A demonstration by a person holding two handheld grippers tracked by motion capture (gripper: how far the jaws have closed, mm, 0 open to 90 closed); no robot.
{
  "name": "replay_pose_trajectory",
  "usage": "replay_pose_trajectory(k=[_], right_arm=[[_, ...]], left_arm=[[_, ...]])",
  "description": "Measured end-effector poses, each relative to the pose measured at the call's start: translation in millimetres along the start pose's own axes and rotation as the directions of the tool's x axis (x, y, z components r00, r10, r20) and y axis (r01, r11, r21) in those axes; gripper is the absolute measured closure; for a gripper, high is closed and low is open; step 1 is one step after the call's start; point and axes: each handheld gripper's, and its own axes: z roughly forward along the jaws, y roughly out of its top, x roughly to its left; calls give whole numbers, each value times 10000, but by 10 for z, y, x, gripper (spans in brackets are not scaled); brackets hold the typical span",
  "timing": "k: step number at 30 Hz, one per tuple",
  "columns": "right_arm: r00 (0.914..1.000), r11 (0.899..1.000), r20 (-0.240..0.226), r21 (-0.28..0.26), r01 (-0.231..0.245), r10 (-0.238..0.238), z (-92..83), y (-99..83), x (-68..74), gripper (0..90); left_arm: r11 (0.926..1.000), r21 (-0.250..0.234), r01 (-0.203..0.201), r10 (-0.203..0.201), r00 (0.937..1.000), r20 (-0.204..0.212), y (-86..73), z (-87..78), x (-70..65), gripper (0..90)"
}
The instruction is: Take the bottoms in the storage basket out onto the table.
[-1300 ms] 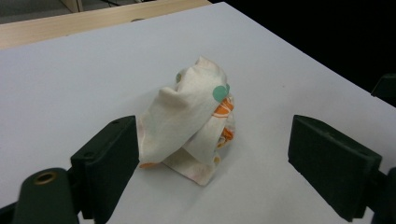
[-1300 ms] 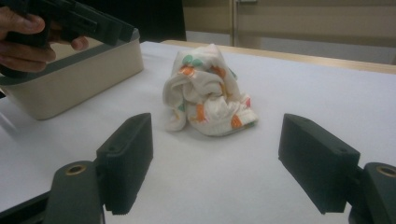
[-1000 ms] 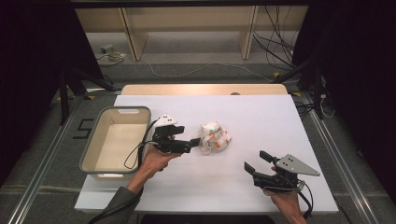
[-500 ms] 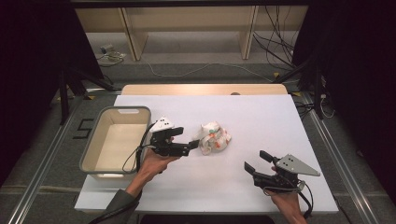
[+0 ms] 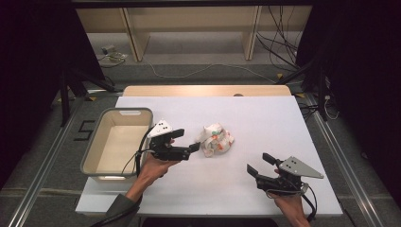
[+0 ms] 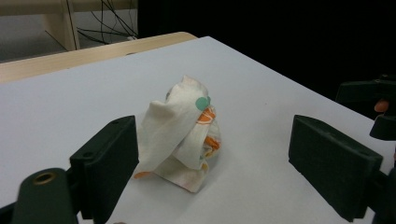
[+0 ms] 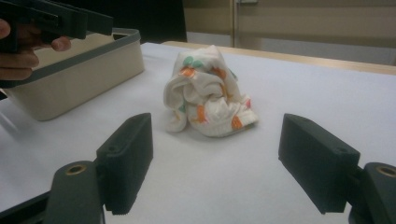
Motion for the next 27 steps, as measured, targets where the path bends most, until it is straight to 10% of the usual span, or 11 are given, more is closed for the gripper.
replay_pose_trajectory(k=[27], right_arm=[[9999,9999,-61,-67,-137,137,-7,1,-8,252]], left_arm=[[9975,-660,-262,266,9996,47,-184,-249,5,134]])
